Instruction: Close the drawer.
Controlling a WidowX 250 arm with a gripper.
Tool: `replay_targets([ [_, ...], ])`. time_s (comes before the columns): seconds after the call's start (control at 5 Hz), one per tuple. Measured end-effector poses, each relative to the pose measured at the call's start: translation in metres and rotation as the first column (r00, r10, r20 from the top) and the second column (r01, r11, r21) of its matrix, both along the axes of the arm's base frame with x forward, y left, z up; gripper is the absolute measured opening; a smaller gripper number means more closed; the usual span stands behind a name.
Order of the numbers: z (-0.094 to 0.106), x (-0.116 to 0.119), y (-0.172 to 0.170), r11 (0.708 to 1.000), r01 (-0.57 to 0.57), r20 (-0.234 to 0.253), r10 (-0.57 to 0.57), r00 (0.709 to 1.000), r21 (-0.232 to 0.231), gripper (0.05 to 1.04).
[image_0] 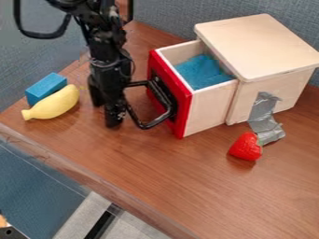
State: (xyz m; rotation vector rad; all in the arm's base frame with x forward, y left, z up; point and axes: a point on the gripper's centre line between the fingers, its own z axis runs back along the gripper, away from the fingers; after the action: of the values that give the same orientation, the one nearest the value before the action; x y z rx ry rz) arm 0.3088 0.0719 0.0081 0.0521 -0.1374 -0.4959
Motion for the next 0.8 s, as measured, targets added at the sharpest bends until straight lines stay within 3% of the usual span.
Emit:
replay_targets([
  [0.8,0.004,0.044,-0.023,1.000,0.016,0.026,-0.016,1.000,-0.025,1.000],
])
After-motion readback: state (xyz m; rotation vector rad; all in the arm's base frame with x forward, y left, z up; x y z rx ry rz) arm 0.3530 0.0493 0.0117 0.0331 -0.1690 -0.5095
